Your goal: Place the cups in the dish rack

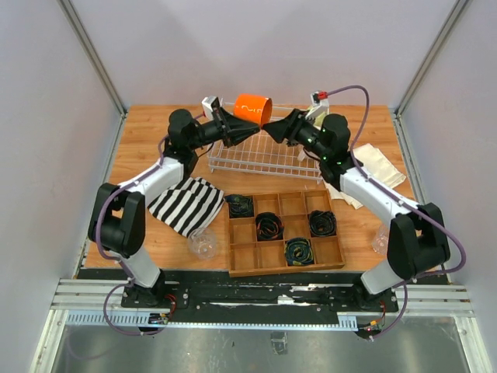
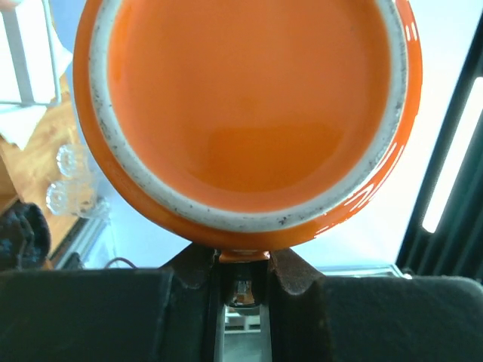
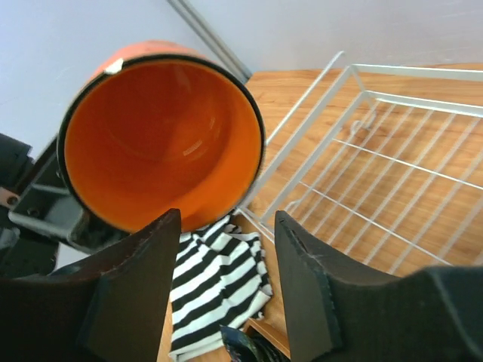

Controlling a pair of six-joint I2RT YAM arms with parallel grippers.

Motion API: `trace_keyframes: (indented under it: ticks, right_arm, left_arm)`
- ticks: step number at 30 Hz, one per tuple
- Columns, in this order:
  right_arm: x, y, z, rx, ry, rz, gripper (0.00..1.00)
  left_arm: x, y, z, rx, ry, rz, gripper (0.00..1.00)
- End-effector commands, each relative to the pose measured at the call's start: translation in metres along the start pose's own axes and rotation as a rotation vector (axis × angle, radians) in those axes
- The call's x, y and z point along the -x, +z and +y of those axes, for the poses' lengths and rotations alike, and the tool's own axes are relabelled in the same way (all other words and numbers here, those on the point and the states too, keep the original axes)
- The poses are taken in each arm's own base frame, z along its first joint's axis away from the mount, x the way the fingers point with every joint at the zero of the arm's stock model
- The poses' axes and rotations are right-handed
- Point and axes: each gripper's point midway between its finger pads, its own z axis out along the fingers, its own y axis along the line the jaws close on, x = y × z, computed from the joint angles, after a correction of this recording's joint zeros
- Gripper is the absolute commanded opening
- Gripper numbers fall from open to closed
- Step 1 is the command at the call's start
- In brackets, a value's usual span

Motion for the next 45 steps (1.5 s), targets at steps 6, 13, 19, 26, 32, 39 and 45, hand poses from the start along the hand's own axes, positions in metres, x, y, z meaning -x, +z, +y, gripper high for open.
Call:
trace_keyframes:
  ticks: [6,13,19,26,32,39,45]
  right_arm:
    - [-0.009,-0.078,-0.070,-0.301,-0.031,0.064,0.60]
    - [0.016,-0.133,-0.094,-0.426,-0.041,-0.014,0.61]
    - [0.033,-0.161,-0.103,-0.485,-0.043,-0.057,0.61]
    - [0.042,-0.177,-0.107,-0.528,-0.053,-0.078,0.62]
    - [0.049,-0.183,-0.106,-0.551,-0.056,-0.087,0.62]
    - [0.051,-0.187,-0.102,-0.554,-0.058,-0.082,0.62]
    - [0.047,-0.186,-0.103,-0.553,-0.037,-0.068,0.62]
  left_arm:
    - [0.044,0.035,-0.001,0.192,0.465,-0.026,0.00]
    - [0.068,0.057,0.034,0.304,0.624,0.047,0.01]
    - [0.082,0.079,0.062,0.433,0.761,0.102,0.01]
    - [0.086,0.097,0.098,0.600,0.920,0.134,0.01]
    - [0.083,0.102,0.129,0.712,1.018,0.163,0.00]
    - [0.096,0.105,0.144,0.818,1.099,0.131,0.00]
    - [0.102,0.097,0.167,0.915,1.164,0.151,0.00]
